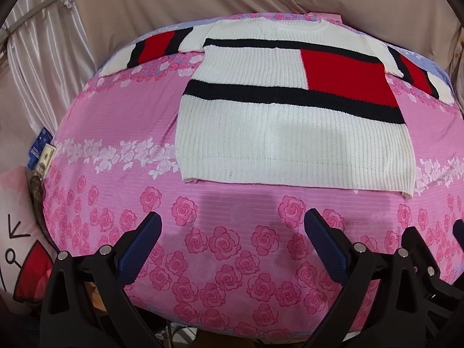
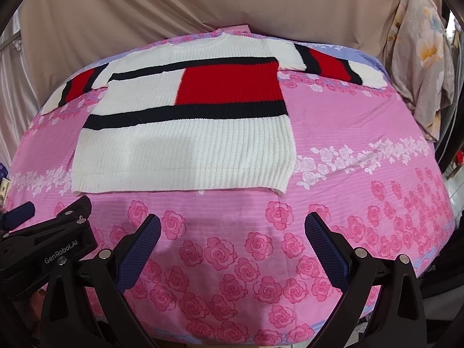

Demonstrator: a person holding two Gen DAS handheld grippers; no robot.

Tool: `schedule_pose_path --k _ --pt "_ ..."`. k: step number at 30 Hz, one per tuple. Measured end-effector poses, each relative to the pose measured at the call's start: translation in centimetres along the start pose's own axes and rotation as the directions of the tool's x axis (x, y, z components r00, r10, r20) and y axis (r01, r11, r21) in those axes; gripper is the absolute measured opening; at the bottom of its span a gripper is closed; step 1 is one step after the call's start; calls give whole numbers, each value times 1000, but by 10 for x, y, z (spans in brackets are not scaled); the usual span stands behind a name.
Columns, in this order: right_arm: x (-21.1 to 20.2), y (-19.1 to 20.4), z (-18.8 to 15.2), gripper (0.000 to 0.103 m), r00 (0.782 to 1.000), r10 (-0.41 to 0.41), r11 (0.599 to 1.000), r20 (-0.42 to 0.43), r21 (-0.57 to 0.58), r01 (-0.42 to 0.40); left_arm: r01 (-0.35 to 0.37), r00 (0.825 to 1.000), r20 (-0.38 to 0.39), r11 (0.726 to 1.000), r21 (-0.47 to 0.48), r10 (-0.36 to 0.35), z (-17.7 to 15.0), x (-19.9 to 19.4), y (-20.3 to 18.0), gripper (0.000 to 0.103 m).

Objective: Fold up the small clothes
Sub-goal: 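Grasp the sweater hem with the right gripper while the left gripper grasps the hem too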

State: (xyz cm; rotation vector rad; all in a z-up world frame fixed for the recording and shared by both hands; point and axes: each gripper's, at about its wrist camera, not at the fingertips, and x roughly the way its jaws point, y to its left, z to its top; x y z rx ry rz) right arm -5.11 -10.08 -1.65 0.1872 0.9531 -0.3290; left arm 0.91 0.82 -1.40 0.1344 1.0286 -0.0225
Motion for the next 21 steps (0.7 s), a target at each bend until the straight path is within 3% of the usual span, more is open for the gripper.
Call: schedule_pose_path --k 3,7,11,16,21 --pt "11 -16 10 98 999 48 998 -6 38 -48 45 999 -27 998 -32 -46 9 7 7 97" --pt "30 -69 44 98 998 49 990 32 133 -53 43 999 -5 996 -84 -43 36 14 28 97" --pt "56 -141 103 98 995 1 969 100 245 -26 24 1000 18 987 -158 -22 75 28 51 97" --pt "105 -221 193 98 973 -116 938 201 345 41 9 999 52 981 -195 1 128 55 71 97" --pt "185 -287 261 98 972 -155 878 177 476 53 26 999 50 982 -186 -16 177 97 74 97"
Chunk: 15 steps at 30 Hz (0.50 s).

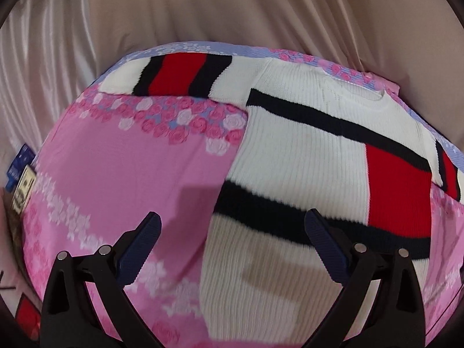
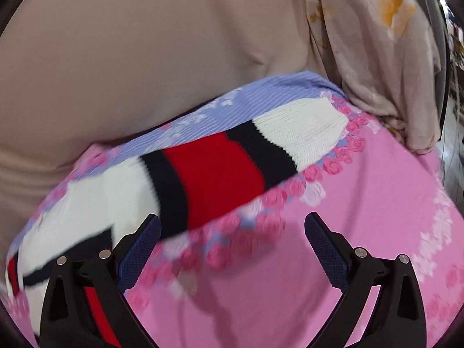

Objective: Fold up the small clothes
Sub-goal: 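Grasp the sweater hem with the right gripper while the left gripper grasps the hem too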

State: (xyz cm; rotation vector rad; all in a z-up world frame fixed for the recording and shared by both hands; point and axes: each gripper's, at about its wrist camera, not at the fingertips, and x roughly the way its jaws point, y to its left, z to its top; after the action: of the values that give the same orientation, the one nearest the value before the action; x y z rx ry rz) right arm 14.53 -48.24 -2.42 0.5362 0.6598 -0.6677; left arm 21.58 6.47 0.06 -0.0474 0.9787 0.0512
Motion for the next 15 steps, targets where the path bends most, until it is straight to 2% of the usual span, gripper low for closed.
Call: schedule_pose_path --k 4,7,9,11,12,13,14,15 --pt "55 -17 23 98 1000 -17 993 -3 120 17 -8 1000 -15 1000 19 8 19 29 -7 97" --pt "81 -36 28 98 1000 -27 971 -6 236 27 -10 999 -34 1000 24 11 23 46 -9 97" --pt "89 -47 28 89 1000 -29 948 5 317 26 -12 999 -51 999 39 14 21 55 -11 97" --pt "97 -54 30 59 1000 -7 919 8 393 4 -20 998 -59 998 58 24 20 62 -11 97" --pt "99 -54 35 49 1000 -14 915 14 402 7 -23 998 -60 998 62 27 20 64 -10 97" --pt "98 -49 43 24 1000 -10 914 28 406 -2 -28 998 -61 998 64 32 20 66 -9 97" --pt "95 -36 55 10 998 14 920 55 390 -34 -34 997 -66 998 61 38 20 69 -7 97" --pt "85 -17 68 7 994 38 932 102 355 -72 -37 997 -70 998 56 41 21 70 -4 97"
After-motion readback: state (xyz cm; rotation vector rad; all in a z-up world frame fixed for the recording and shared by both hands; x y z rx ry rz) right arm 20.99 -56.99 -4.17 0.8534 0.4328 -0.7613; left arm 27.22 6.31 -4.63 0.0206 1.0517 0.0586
